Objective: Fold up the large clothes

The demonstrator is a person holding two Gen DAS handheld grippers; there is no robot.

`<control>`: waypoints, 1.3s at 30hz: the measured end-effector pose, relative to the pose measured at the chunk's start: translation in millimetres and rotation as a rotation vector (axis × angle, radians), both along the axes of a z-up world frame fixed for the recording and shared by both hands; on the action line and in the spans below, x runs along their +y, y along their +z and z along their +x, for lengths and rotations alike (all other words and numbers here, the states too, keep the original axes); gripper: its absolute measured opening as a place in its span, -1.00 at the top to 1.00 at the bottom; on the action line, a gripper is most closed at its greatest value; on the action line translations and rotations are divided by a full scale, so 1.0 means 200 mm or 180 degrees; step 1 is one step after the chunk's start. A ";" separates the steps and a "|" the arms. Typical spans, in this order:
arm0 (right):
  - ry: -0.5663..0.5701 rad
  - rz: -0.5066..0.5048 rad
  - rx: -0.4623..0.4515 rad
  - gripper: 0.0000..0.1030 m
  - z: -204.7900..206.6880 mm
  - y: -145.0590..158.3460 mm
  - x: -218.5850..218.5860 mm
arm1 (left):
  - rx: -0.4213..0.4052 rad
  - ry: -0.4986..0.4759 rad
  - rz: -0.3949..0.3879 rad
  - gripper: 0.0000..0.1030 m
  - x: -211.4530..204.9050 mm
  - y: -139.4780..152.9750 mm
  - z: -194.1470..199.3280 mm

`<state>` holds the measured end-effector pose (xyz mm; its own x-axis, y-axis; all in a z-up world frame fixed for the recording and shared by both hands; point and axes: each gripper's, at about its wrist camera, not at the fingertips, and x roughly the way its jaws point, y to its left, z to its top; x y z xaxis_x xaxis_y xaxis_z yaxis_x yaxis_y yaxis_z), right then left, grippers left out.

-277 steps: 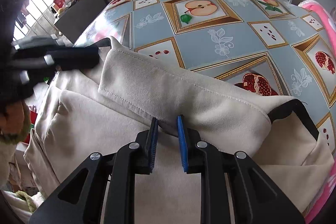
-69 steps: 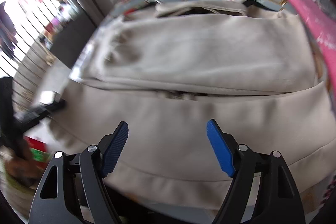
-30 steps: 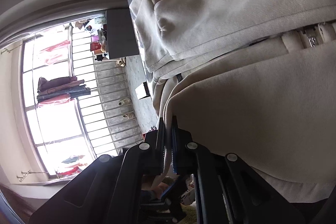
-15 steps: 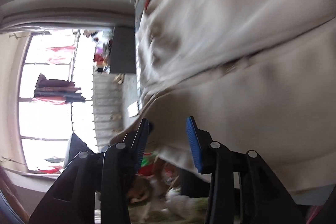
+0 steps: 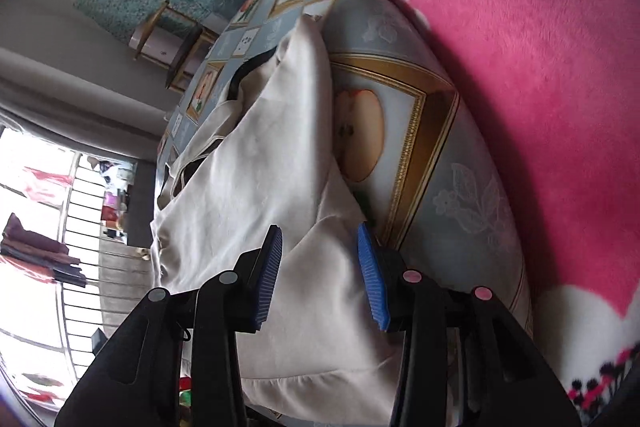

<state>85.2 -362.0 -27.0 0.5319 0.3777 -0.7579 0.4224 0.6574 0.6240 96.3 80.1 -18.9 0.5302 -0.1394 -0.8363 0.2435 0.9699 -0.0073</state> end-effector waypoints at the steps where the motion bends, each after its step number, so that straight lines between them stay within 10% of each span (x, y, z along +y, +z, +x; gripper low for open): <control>1: 0.0031 0.0046 -0.0001 0.24 0.00 -0.03 -0.01 | 0.0001 0.0017 0.0016 0.91 0.00 0.00 0.00; 8: 0.0360 0.0547 -0.0173 0.24 -0.02 -0.06 -0.03 | 0.0022 0.0096 0.0092 0.90 -0.02 0.00 0.00; 21: 0.1374 0.0366 -0.0224 0.24 -0.07 0.01 0.07 | 0.0064 0.0101 0.0251 0.90 -0.05 0.01 0.01; 39: 0.1718 0.0477 0.0068 0.25 0.02 -0.10 0.08 | 0.0047 0.0081 0.0137 0.90 -0.03 0.01 0.01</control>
<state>89.9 -346.4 -47.3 0.2182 0.6965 -0.6836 0.0641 0.6887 0.7222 97.6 74.1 -17.3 0.5208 -0.0898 -0.8489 0.2188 0.9753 0.0311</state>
